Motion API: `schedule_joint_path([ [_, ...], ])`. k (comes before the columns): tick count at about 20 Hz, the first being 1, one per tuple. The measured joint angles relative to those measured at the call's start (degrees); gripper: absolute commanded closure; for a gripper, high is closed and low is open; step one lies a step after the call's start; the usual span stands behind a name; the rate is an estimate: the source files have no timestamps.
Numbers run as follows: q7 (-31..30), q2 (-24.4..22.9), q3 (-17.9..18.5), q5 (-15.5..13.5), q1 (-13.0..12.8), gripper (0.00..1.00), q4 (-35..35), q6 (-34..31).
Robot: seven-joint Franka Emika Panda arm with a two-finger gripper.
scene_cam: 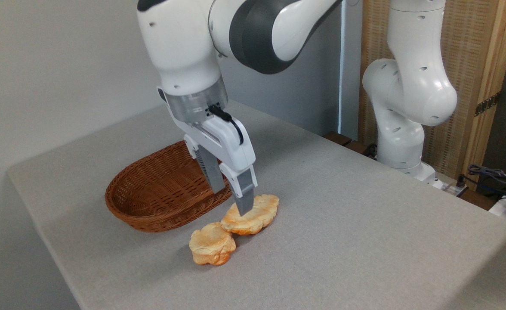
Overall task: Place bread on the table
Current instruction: 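Lower the bread roll onto the table and open the gripper, then raise the open gripper away from the bread rolls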
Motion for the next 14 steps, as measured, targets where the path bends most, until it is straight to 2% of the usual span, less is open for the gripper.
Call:
schedule_joint_path([
  [7, 0.0, -0.5, -0.1, 0.0, 0.0, 0.00, 3.2, 5.9],
  [14, 0.0, -0.5, 0.4, 0.0, 0.0, 0.00, 3.2, 6.3],
])
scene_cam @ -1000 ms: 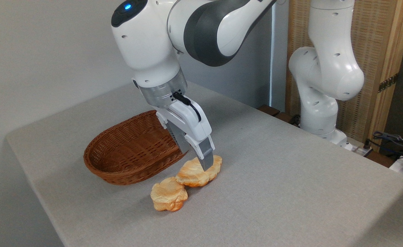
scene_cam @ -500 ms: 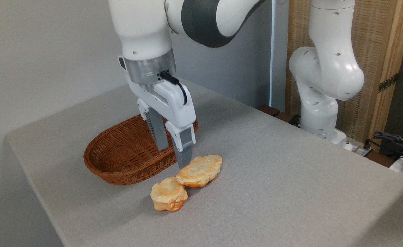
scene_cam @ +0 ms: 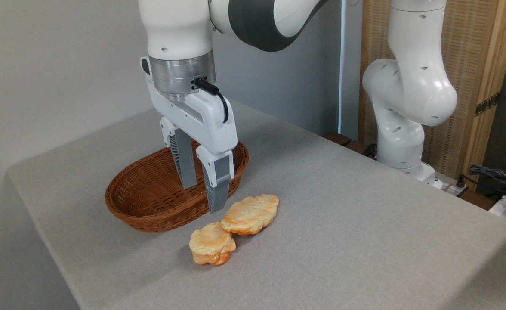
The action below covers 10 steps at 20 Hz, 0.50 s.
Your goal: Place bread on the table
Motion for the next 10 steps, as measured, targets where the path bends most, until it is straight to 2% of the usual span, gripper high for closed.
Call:
schedule_joint_path([
  [10, 0.0, 0.1, 0.6, 0.0, 0.0, 0.00, 0.0, 0.0],
])
